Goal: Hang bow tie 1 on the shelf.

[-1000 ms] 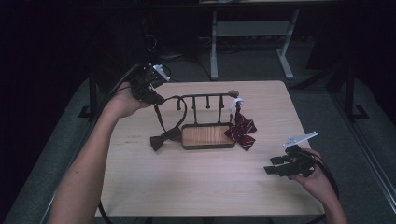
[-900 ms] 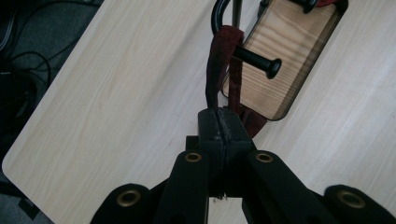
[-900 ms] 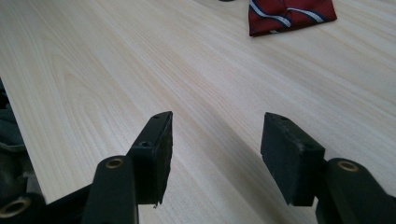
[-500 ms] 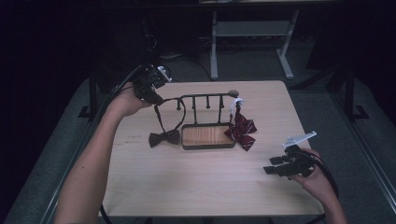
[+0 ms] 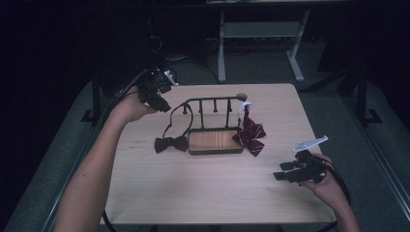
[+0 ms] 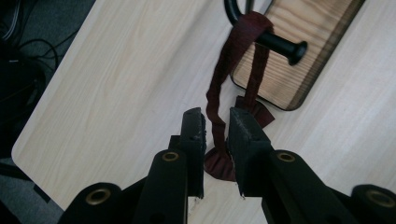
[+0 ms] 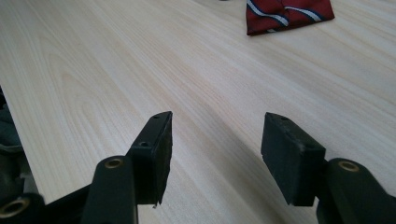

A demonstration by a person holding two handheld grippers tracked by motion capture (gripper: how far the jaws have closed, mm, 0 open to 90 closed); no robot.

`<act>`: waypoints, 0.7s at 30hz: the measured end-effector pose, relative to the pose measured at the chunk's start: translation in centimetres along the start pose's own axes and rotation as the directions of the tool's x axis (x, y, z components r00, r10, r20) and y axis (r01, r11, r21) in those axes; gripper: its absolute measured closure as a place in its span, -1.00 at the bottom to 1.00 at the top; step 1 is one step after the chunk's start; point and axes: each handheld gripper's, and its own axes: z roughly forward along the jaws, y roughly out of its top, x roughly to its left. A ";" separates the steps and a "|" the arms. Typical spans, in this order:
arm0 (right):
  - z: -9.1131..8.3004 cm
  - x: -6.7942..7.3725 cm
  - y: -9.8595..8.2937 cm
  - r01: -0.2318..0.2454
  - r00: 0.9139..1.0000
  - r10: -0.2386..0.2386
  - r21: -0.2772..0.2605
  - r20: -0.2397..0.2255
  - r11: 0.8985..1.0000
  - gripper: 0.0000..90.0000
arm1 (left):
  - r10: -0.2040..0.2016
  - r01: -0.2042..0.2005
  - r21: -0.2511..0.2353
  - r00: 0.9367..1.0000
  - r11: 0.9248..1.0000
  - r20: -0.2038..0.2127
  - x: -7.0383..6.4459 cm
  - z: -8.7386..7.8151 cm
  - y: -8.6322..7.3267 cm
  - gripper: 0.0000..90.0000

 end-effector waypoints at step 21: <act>-0.3 -0.1 0.0 -0.009 1.000 0.009 0.000 0.019 1.000 -0.06 | -0.014 0.017 -0.060 0.999 0.998 0.044 -1.4 -0.6 -2.9 0.50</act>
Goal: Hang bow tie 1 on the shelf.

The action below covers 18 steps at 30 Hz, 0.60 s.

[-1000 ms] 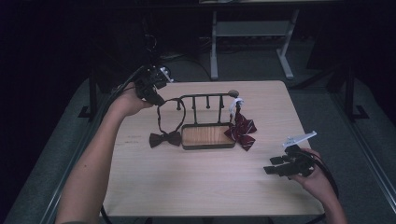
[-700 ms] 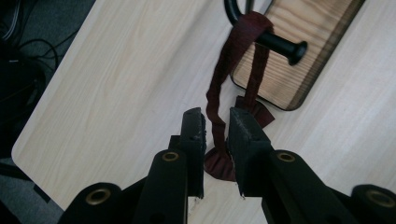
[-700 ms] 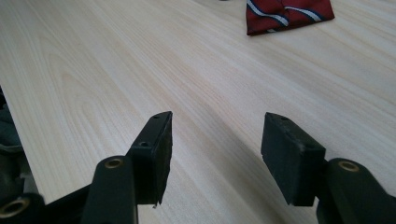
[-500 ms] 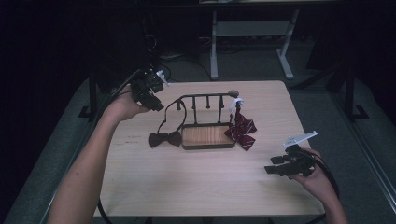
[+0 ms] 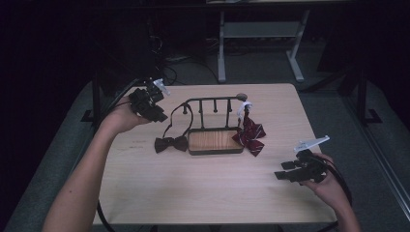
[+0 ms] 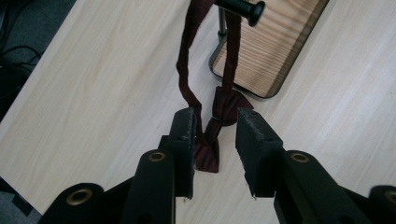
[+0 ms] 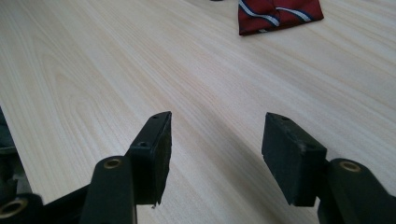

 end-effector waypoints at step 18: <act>-0.2 -0.2 -0.1 -0.006 1.000 0.006 -0.003 0.009 1.000 -0.06 | -0.006 0.008 -0.061 1.000 0.998 0.026 -2.0 0.3 -3.2 0.42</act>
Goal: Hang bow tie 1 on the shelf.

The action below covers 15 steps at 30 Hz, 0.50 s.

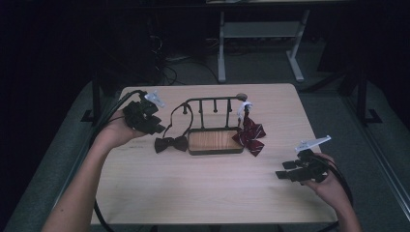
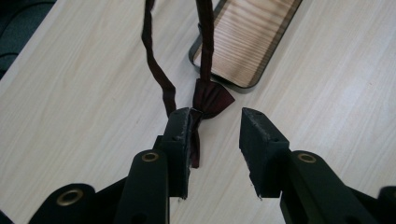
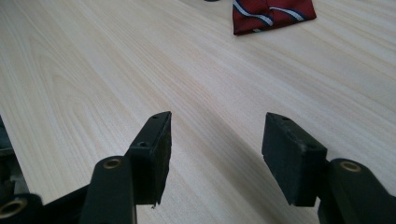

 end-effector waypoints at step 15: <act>0.1 -0.2 -0.2 -0.016 1.000 0.016 0.002 -0.001 1.000 -0.06 | -0.005 0.005 -0.035 1.000 0.999 0.016 -1.8 0.8 -3.1 0.34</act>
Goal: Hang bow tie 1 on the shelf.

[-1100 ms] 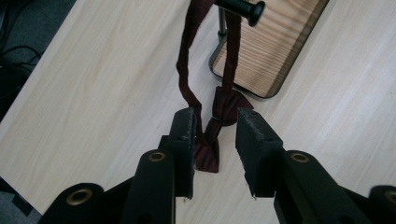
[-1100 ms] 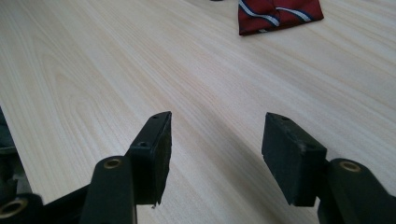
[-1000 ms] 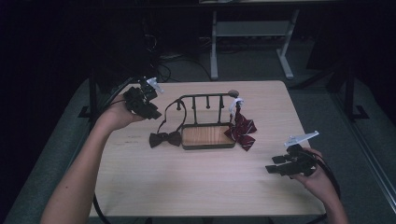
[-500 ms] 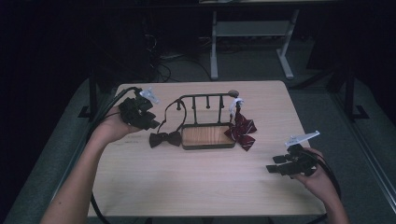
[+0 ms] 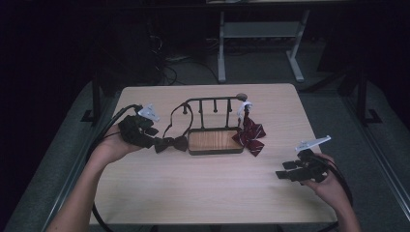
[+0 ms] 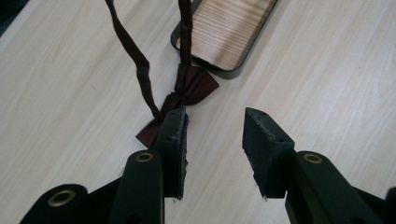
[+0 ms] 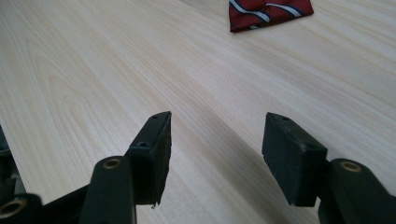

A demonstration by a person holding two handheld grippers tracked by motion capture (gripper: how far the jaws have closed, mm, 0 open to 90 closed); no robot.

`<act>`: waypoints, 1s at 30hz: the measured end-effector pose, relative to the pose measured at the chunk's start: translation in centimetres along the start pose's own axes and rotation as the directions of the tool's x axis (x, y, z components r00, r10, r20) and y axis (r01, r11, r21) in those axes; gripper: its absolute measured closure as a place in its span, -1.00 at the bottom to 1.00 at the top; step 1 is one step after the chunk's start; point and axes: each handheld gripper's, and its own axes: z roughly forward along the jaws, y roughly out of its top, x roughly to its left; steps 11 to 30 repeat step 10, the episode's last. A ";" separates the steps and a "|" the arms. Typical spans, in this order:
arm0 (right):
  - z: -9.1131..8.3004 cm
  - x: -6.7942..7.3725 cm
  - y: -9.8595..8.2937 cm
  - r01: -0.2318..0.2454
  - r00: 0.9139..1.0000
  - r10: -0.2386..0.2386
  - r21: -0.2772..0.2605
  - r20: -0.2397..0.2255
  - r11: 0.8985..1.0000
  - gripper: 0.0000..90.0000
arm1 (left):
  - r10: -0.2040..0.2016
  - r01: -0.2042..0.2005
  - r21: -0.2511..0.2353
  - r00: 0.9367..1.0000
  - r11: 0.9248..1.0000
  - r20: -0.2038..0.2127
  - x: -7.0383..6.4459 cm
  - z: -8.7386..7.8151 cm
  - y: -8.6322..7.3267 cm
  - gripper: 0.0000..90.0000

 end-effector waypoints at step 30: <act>0.0 0.2 0.1 0.007 1.000 -0.007 0.001 0.006 1.000 -0.06 | 0.003 -0.003 -0.027 1.000 1.000 -0.008 -1.1 0.2 -1.9 0.26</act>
